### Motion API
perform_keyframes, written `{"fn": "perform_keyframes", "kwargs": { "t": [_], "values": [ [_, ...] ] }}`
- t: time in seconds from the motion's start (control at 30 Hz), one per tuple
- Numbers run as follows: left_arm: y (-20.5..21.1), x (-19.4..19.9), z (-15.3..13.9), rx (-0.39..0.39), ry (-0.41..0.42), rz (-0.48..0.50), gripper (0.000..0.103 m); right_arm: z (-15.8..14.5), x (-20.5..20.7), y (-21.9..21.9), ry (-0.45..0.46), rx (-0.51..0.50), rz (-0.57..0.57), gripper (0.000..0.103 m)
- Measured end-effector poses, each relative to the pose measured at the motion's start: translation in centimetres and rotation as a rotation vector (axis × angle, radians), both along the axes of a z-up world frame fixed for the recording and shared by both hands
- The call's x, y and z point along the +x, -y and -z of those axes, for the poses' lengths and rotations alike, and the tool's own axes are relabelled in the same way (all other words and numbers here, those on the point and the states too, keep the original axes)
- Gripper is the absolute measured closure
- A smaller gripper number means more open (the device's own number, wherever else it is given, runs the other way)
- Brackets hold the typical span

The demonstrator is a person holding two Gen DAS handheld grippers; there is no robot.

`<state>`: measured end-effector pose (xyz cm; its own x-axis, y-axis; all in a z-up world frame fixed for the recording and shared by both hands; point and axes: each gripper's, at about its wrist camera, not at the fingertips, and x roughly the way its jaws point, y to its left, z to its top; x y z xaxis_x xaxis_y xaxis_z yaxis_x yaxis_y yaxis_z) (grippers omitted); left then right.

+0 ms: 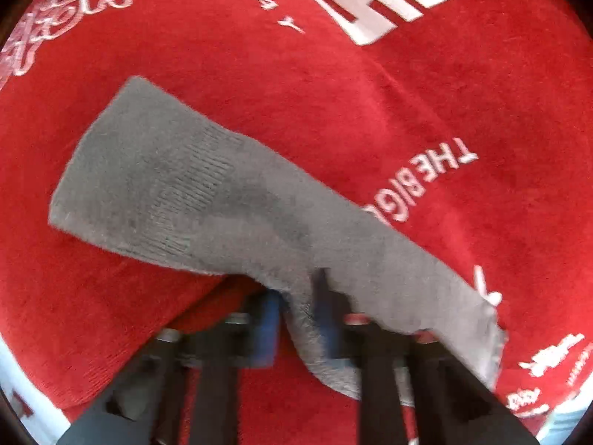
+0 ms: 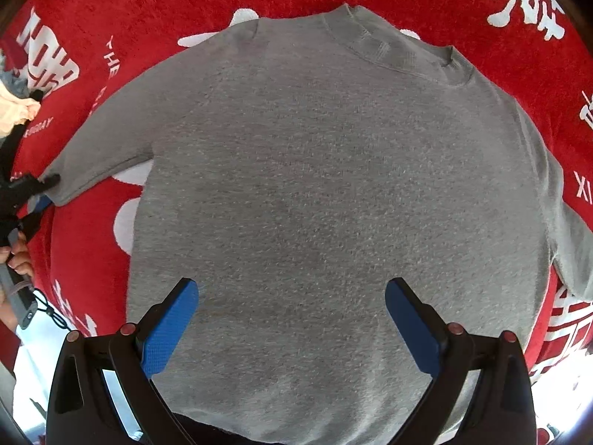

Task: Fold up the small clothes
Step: 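Grasp the sweater side with the left gripper and fold it over the body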

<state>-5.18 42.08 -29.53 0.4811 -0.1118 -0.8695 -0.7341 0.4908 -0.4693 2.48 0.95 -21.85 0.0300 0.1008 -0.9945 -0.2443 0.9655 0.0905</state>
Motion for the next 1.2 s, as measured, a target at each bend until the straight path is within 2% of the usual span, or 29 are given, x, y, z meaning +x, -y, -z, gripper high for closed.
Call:
{"fn": "perform_keyframes", "kwargs": {
  "t": [0.17,0.3,0.43,0.57,0.73,0.83,0.93,0.97,1.0,1.03,1.1,1.2],
  "values": [
    [2.4,1.6,-3.5,0.072,0.06,0.098,0.091,-1.0,-0.7,1.8,0.013,0.028,0.027,0.002],
    [7.3,4.7,-7.9,0.101,0.159,0.235,0.091,-1.4,-0.7,4.1,0.019,0.043,0.076,0.002],
    [14.8,8.9,-12.1,0.084,0.275,0.412,0.091,-2.5,-0.4,8.0,0.048,0.06,0.14,0.002],
    [26.0,13.7,-14.3,0.027,0.367,0.634,0.091,-3.3,0.1,13.4,0.066,0.064,0.217,0.002],
    [38.9,16.3,-12.1,-0.027,0.326,0.843,0.091,-3.5,0.5,20.6,0.089,0.042,0.309,0.002],
    [45.3,16.6,-9.3,0.033,0.222,0.946,0.091,-2.8,0.3,24.5,0.079,0.027,0.363,0.002],
    [48.1,15.9,-8.0,0.1,0.134,1.004,0.09,-2.0,0.3,27.2,0.068,0.017,0.393,0.002],
    [48.5,15.5,-8.0,0.133,0.108,1.021,0.088,-1.7,0.4,27.9,0.064,0.018,0.397,0.002],
    [48.4,15.0,-8.3,0.168,0.09,1.031,0.074,-1.7,0.5,28.2,0.062,0.02,0.399,0.002],
    [48.1,14.6,-8.8,0.197,0.08,1.026,0.048,-1.6,0.9,28.4,0.062,0.027,0.399,0.002],
    [46.4,14.2,-10.0,0.253,0.071,0.999,0.025,-1.5,1.3,27.8,0.069,0.047,0.39,0.002],
    [42.7,13.8,-12.2,0.316,0.066,0.946,0.025,-2.1,2.9,25.7,0.098,0.086,0.349,0.002]
  ]
}}
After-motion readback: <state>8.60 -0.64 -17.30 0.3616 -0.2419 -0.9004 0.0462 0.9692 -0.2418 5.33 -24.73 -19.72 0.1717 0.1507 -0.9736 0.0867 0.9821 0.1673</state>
